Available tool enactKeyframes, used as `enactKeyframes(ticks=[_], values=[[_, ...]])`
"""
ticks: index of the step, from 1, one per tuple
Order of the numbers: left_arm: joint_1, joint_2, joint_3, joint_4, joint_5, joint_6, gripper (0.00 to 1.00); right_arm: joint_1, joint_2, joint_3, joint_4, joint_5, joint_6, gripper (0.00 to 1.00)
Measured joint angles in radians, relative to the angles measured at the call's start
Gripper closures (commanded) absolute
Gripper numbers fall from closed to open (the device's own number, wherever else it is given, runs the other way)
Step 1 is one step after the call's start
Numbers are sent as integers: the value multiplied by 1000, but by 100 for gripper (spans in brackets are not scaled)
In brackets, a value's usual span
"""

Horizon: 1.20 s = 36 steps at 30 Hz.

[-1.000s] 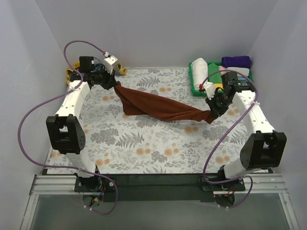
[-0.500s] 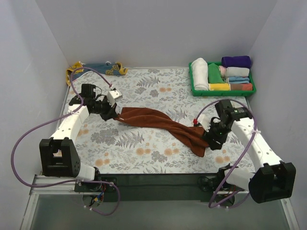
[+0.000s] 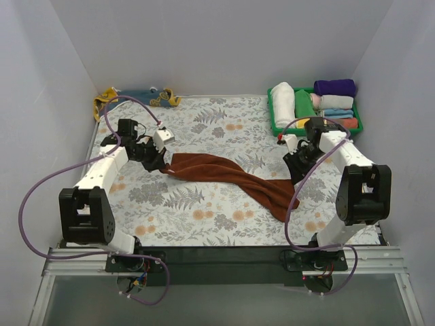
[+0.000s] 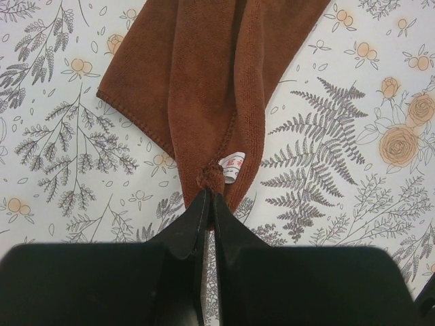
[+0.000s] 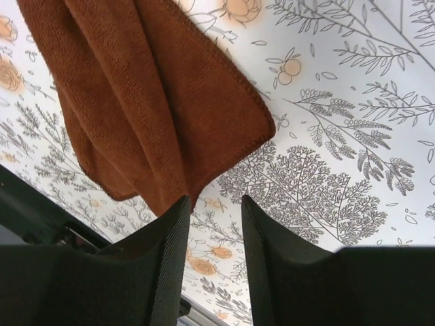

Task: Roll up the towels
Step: Flatten the towel

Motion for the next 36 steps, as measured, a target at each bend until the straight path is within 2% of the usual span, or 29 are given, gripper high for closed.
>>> enactKeyframes(ticks=[10, 15, 19, 20, 22, 23, 31, 36], values=[[0, 42, 26, 6, 9, -35, 100, 5, 104, -15, 142, 32, 72, 52], [0, 45, 37, 8, 14, -47, 100, 9, 135, -47, 211, 56, 81, 54], [0, 50, 37, 12, 14, -60, 100, 22, 148, -52, 252, 54, 97, 64], [0, 51, 37, 15, 14, -65, 100, 29, 148, -59, 261, 52, 99, 75], [0, 55, 37, 24, 14, -79, 100, 44, 147, -72, 270, 47, 102, 88], [0, 58, 40, 26, 14, -88, 100, 51, 146, -78, 273, 40, 111, 98], [9, 100, 129, 41, 23, -168, 100, 39, 111, -60, 239, 26, 127, 99], [48, 100, 242, 54, 24, -237, 100, -39, -4, 128, 179, 24, 118, 99]])
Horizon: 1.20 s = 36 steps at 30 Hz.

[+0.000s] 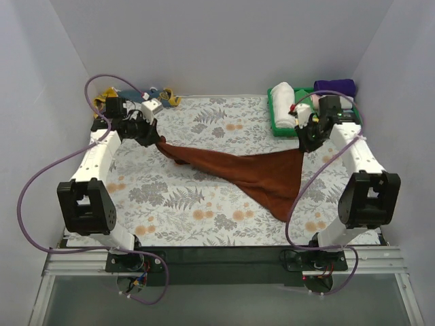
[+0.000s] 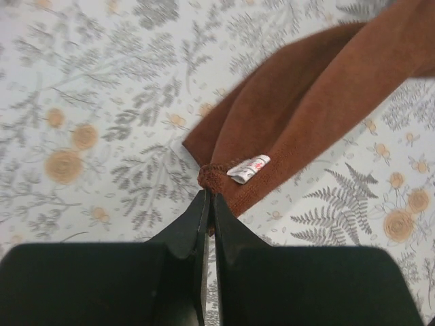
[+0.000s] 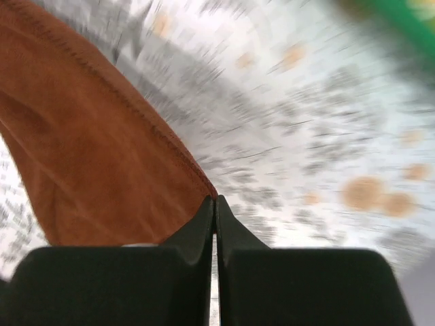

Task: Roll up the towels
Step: Flatten the towel

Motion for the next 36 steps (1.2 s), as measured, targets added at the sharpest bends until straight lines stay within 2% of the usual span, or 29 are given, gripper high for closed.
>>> enactKeyframes(ticks=[7, 13, 23, 27, 31, 36], values=[[55, -7, 145, 40, -3, -86, 100, -58, -165, 271, -32, -17, -22, 99], [79, -101, 180, 47, -3, -98, 100, -81, -254, 317, -71, -33, -34, 99], [89, -671, -37, -17, -25, -48, 100, -82, -658, 119, -128, -25, -93, 99], [89, -808, -53, -74, -53, -37, 100, -82, -754, 114, -166, -34, -106, 99], [89, -840, -53, -103, -97, -35, 100, -82, -746, 106, -177, -58, -119, 99], [90, -758, -138, -64, -132, -38, 100, -55, -593, 25, -126, -101, -102, 99]])
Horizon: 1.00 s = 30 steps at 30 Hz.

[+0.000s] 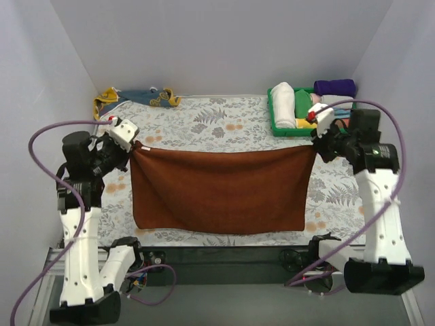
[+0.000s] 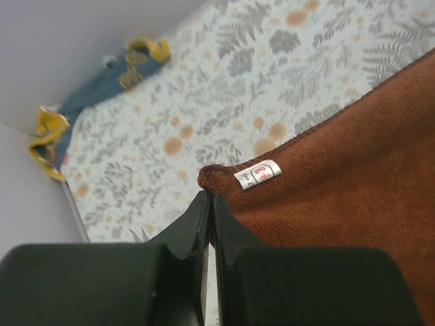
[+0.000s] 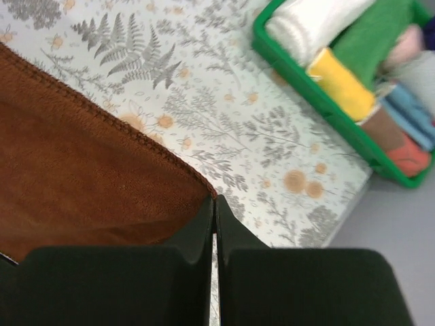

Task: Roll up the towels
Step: Flatten the towel

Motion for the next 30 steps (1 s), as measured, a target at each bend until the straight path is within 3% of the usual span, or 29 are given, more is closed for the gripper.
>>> enactKeyframes(ticks=[7, 9, 10, 11, 13, 14, 17, 20, 22, 26, 30], values=[[0, 304, -181, 204, -50, -51, 99, 157, 321, -115, 217, 67, 85, 99], [0, 415, -189, 267, -60, -68, 91, 180, 416, -90, 273, 90, 111, 96], [0, 489, -185, 308, -66, -76, 74, 185, 477, -63, 299, 106, 125, 86], [0, 544, -175, 332, -70, -74, 65, 187, 526, -32, 315, 122, 136, 48], [0, 694, -112, 356, -92, -88, 58, 188, 667, 74, 342, 176, 163, 18], [1, 772, -60, 360, -110, -94, 47, 186, 731, 133, 349, 202, 174, 16], [10, 958, 101, 354, -155, -111, 46, 180, 862, 258, 356, 251, 191, 15], [30, 1019, 168, 344, -178, -122, 47, 176, 864, 262, 326, 256, 211, 20], [47, 996, 167, 322, -171, -114, 52, 171, 821, 239, 302, 244, 214, 23], [69, 882, 108, 262, -98, -44, 57, 170, 671, 146, 228, 179, 205, 45], [65, 741, 9, 171, 0, 39, 65, 179, 529, -15, 158, 103, 185, 58]])
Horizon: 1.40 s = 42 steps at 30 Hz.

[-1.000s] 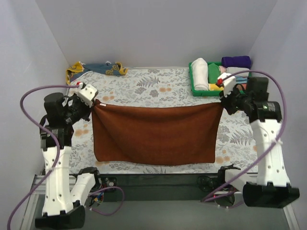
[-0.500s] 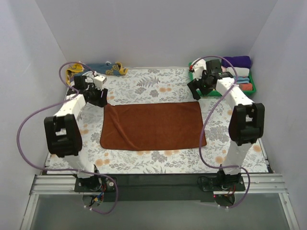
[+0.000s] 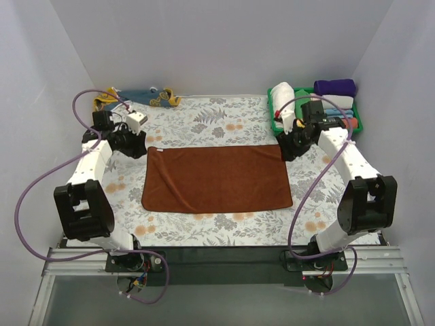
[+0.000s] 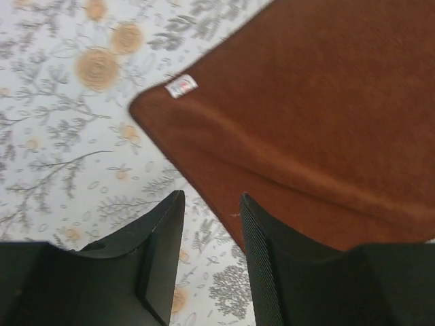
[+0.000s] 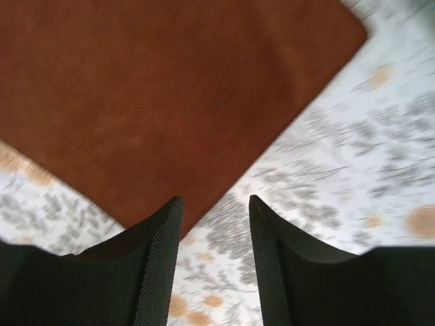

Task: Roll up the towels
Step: Flatten the towel

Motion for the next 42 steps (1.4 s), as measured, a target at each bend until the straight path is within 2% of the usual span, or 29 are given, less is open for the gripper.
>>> enactKeyframes(ticks=[2, 5, 12, 19, 21, 25, 28, 30, 32, 36, 39, 42], values=[[-4, -29, -39, -26, 37, 20, 70, 10, -19, -75, -23, -24, -2, 64], [-11, 2, -58, -35, 65, 16, 75, 28, 12, -143, -58, -50, 3, 68], [-13, 273, 12, -20, 82, -47, 79, 42, 179, -142, -18, -98, 33, 76], [-13, 404, 114, -21, 11, -101, 85, 44, 287, -140, 59, -76, 64, 82], [-14, 447, 187, -29, -34, -114, 84, 44, 308, -114, 51, -63, 91, 78], [-13, 494, 295, -53, -64, -107, 69, 46, 349, -35, 45, -48, 117, 71], [-10, 446, 300, -121, -17, -58, 65, 46, 305, -27, 28, -60, 105, 70], [-10, 364, 264, -179, 24, 5, 65, 45, 202, -35, -19, -81, 87, 70], [-10, 212, 187, -269, 62, 101, 65, 45, 45, -63, -63, -99, 57, 70], [-10, -41, 6, -362, 84, 227, 65, 53, -138, -187, -116, -96, 8, 71], [-11, -152, -113, -413, 82, 285, 66, 64, -139, -299, -147, -72, -5, 71], [-11, -170, -202, -421, 69, 317, 67, 78, -91, -376, -143, -43, -2, 73]])
